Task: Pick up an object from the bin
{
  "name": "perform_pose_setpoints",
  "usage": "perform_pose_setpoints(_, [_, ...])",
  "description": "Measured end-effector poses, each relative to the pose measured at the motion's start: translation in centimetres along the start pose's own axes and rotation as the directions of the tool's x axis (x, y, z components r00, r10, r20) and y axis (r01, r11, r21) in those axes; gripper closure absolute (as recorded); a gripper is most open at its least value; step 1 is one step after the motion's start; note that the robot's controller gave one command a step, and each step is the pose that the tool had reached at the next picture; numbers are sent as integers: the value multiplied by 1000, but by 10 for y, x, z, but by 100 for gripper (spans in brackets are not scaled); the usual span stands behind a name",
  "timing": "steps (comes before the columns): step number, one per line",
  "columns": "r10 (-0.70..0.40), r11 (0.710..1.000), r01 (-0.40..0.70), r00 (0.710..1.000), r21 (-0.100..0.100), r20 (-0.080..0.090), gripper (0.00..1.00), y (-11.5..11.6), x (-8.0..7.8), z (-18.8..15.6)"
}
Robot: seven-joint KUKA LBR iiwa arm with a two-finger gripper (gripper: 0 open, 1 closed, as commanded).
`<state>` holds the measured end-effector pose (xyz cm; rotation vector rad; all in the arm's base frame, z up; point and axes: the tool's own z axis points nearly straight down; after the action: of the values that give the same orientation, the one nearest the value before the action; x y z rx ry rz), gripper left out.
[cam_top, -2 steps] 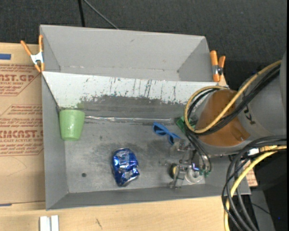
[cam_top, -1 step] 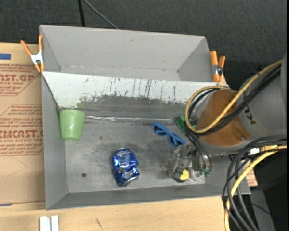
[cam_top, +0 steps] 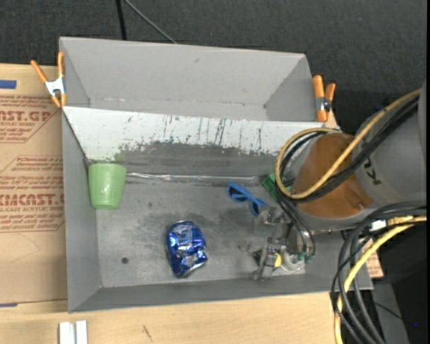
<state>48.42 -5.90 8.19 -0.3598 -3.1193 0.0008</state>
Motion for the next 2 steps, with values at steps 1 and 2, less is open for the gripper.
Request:
perform_pose_setpoints(1, [0,1000,0,1000,0,0,100,0,0,0])
perform_pose_setpoints(2, [1,1000,-1,1000,0,0,0,0,0,0])
